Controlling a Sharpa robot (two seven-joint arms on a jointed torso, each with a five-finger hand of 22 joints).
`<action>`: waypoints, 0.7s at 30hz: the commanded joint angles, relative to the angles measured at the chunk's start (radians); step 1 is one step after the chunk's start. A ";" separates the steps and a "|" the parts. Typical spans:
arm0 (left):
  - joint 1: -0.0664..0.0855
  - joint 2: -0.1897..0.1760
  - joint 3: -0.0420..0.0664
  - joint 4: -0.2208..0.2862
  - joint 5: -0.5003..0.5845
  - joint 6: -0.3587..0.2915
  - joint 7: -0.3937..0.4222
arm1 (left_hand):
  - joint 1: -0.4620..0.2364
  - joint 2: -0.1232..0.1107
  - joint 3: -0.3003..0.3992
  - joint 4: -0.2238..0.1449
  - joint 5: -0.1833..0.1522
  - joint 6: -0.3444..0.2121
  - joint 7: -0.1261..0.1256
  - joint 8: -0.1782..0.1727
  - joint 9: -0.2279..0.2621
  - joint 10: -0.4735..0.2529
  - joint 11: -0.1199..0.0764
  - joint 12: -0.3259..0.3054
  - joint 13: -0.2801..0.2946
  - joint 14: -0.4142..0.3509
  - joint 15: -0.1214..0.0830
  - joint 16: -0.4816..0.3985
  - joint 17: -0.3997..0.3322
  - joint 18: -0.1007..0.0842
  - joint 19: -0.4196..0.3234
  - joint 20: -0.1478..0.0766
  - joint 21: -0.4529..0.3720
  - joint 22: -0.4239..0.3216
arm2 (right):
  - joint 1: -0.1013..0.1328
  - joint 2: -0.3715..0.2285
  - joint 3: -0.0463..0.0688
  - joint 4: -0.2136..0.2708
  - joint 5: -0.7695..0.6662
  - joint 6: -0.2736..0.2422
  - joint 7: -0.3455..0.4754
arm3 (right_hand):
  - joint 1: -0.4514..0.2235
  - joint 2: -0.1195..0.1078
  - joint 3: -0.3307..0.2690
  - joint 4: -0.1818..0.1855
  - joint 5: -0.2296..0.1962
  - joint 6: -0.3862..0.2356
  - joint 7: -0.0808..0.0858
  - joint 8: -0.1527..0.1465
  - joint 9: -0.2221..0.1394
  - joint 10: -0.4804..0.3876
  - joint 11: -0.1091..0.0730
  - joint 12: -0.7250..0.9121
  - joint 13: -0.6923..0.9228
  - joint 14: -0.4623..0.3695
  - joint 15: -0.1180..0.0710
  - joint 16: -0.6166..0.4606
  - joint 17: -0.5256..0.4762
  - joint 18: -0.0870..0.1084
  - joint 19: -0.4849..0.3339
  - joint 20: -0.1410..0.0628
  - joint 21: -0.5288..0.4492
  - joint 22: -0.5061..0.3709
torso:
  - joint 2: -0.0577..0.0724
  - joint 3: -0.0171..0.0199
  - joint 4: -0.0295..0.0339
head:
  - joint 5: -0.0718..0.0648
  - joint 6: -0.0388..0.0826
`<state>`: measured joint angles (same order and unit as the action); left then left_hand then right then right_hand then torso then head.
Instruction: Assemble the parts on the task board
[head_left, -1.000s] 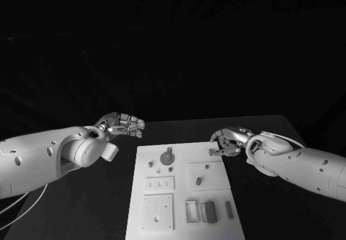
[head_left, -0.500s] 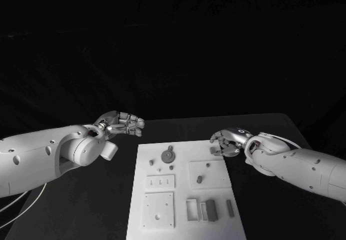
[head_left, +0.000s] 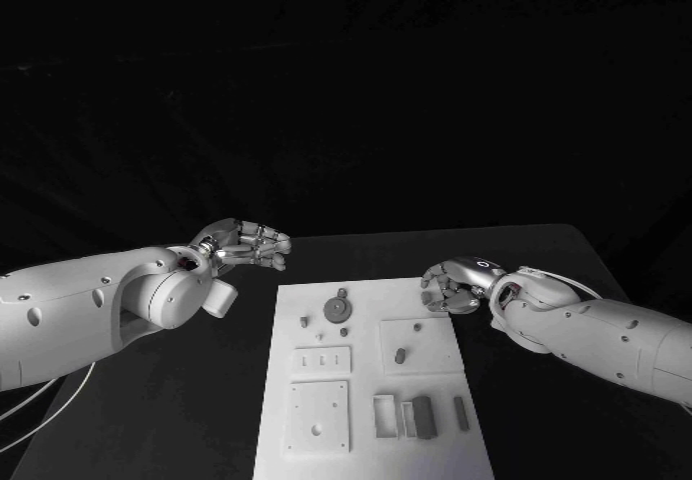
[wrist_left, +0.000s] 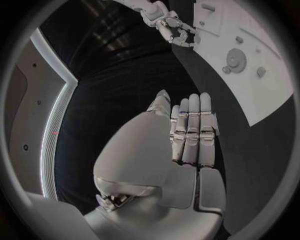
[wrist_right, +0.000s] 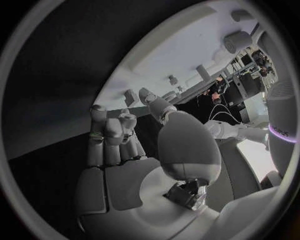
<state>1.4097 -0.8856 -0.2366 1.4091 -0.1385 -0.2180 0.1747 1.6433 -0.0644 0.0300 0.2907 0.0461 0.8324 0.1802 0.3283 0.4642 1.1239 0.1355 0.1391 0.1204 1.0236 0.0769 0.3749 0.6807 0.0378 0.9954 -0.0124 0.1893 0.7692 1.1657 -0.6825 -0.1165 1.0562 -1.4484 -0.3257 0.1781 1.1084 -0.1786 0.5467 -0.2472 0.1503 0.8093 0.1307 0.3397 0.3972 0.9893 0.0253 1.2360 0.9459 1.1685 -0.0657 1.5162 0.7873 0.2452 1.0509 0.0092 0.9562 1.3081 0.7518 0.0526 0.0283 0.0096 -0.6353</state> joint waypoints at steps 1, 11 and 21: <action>0.001 0.001 0.001 0.003 -0.005 0.010 0.011 | -0.004 -0.010 0.004 0.000 0.003 -0.002 0.003 -0.003 0.001 0.001 0.005 -0.007 -0.001 0.001 0.008 -0.004 0.001 0.019 0.000 -0.001 -0.005 0.002 | -0.001 0.004 0.000 -0.007 0.002 -0.004 0.010 | 0.000 0.015 0.001 -0.008 0.001 0.055 0.025 0.007 0.002 -0.015 0.019 0.005 0.001 0.004 0.004 0.004 0.000 0.017 0.005 -0.003 0.005 0.020 | -0.001 -0.0003 -0.0006 | 0.002 -0.002; 0.001 -0.001 0.001 0.007 -0.006 0.009 0.010 | -0.004 -0.010 0.004 0.000 0.003 -0.002 0.003 -0.003 0.001 0.001 0.005 -0.007 -0.001 0.001 0.009 -0.005 0.002 0.019 0.000 -0.001 -0.006 0.002 | -0.007 0.014 -0.001 -0.018 -0.016 -0.014 -0.005 | 0.001 0.038 0.004 -0.016 0.002 0.069 0.020 0.011 0.005 -0.014 0.014 0.007 0.000 0.005 0.001 0.006 -0.001 0.017 0.006 -0.003 0.008 0.019 | -0.002 0.0000 0.0011 | 0.004 -0.006; 0.001 -0.004 0.002 0.014 -0.007 0.008 0.009 | -0.004 -0.010 0.004 0.000 0.003 -0.002 0.003 -0.004 0.002 0.001 0.005 -0.007 -0.001 0.001 0.009 -0.006 0.002 0.019 -0.001 -0.001 -0.006 0.002 | -0.010 0.026 -0.002 -0.033 -0.019 -0.006 -0.005 | -0.002 0.043 0.004 -0.017 0.001 0.073 0.019 0.012 0.006 -0.013 0.013 0.008 0.000 0.005 -0.001 0.006 -0.002 0.017 0.006 -0.003 0.009 0.019 | 0.000 0.0002 0.0004 | 0.008 -0.009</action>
<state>1.4099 -0.8894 -0.2361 1.4185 -0.1415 -0.2182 0.1742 1.6433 -0.0644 0.0300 0.2907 0.0461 0.8324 0.1802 0.3283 0.4650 1.1240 0.1355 0.1351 0.1204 1.0236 0.0769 0.3749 0.6818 0.0373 0.9954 -0.0124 0.1893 0.7694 1.1569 -0.6580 -0.1179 1.0246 -1.4540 -0.3349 0.1733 1.1095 -0.1456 0.5507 -0.2567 0.1503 0.8104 0.1295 0.3482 0.4017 0.9915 0.0275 1.2396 0.9457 1.1700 -0.0642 1.5162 0.7872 0.2456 1.0523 0.0109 0.9602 1.3082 0.7505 0.0526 0.0287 0.0166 -0.6432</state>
